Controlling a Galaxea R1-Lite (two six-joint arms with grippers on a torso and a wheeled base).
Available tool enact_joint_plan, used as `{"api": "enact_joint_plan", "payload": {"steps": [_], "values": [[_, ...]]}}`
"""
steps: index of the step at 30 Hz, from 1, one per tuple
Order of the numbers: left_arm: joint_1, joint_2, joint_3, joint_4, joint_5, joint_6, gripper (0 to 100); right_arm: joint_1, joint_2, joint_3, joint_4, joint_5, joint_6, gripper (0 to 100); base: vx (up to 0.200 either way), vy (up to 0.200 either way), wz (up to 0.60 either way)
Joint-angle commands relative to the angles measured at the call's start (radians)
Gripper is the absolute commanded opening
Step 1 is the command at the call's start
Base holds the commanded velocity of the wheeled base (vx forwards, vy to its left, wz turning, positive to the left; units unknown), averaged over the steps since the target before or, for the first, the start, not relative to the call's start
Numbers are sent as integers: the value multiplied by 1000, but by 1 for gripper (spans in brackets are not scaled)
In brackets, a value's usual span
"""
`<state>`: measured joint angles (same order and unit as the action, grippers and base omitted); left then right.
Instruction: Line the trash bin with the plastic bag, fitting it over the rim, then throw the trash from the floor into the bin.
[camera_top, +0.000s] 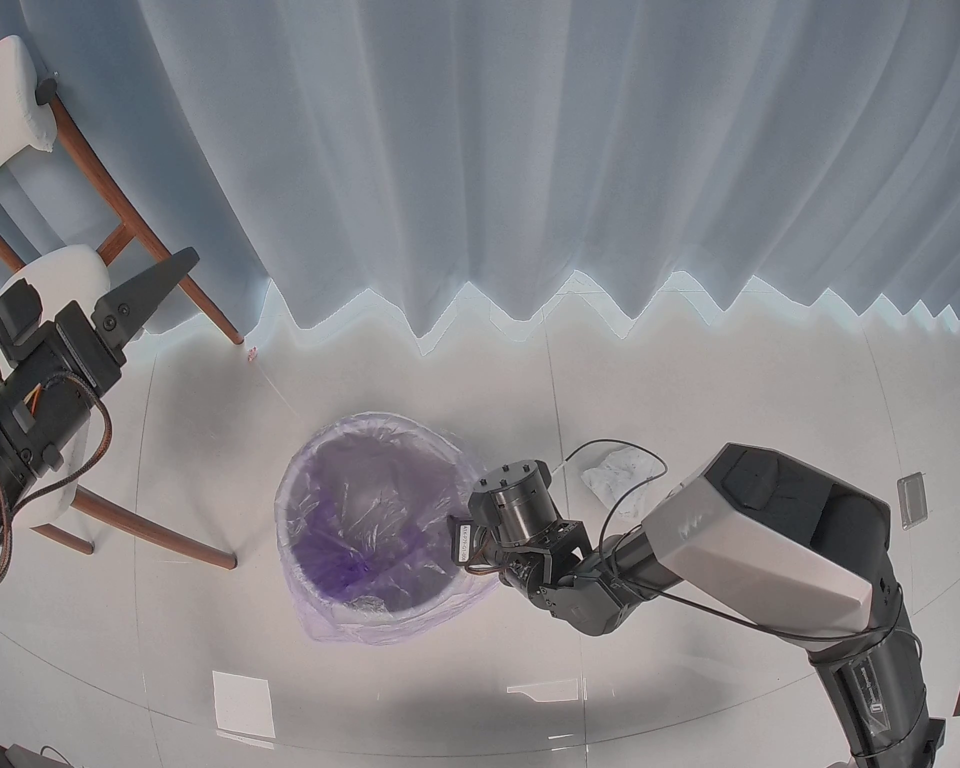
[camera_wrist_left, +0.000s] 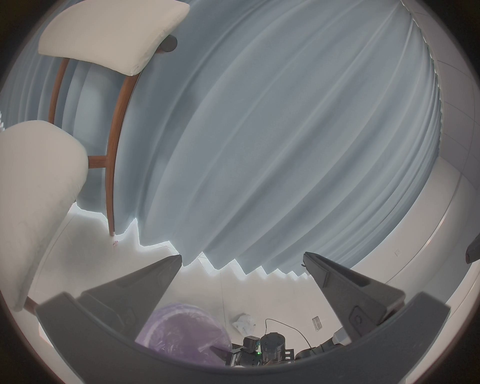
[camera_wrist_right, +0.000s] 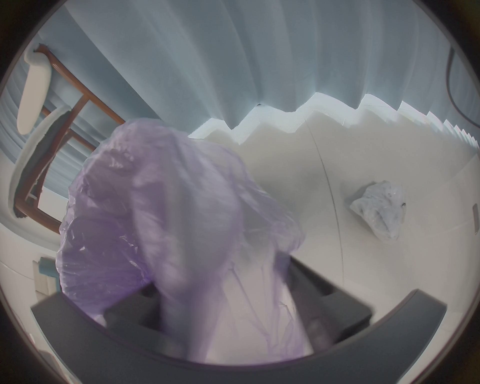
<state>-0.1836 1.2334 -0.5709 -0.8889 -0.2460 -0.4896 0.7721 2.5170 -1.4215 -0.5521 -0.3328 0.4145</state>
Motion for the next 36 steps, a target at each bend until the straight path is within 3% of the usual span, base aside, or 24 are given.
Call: {"api": "enact_joint_plan", "payload": {"steps": [1,5,10,15,17,19,20,21,24,34,35,36], "values": [[-7,-14,6,-1,-1,0,100,-1,-9,-2,-20,-3,0,0,0,0,0],[-8,-14,14,-1,-3,8,100,-1,-81,13,-69,-3,-16,0,0,0,0],[-8,-12,23,-1,-3,59,100,-24,-179,61,-71,35,-103,0,0,0,0],[-33,-15,23,-1,-3,65,100,-99,-265,199,-120,239,-302,0,0,0,0],[-56,-17,25,1,-3,65,100,-122,-268,230,-146,319,-341,0,0,0,0],[-57,-17,23,2,-3,65,100,-123,-268,233,-146,325,-344,0,0,0,0],[-69,-18,28,11,-3,65,100,-163,-251,246,-154,426,-416,0,0,0,0],[-69,-17,28,13,-3,65,100,-177,-239,243,-154,445,-444,0,0,0,0],[-76,-12,28,15,-1,63,100,-208,-193,210,-160,477,-491,0,0,0,0],[-92,5,55,16,-3,63,100,-232,-109,147,-273,521,-491,0,0,0,0],[-97,6,57,16,-1,63,100,-232,-109,147,-279,523,-491,100,0,0,0],[-102,6,57,16,-1,63,100,-232,-109,141,-288,523,-488,100,0,0,0]]}}
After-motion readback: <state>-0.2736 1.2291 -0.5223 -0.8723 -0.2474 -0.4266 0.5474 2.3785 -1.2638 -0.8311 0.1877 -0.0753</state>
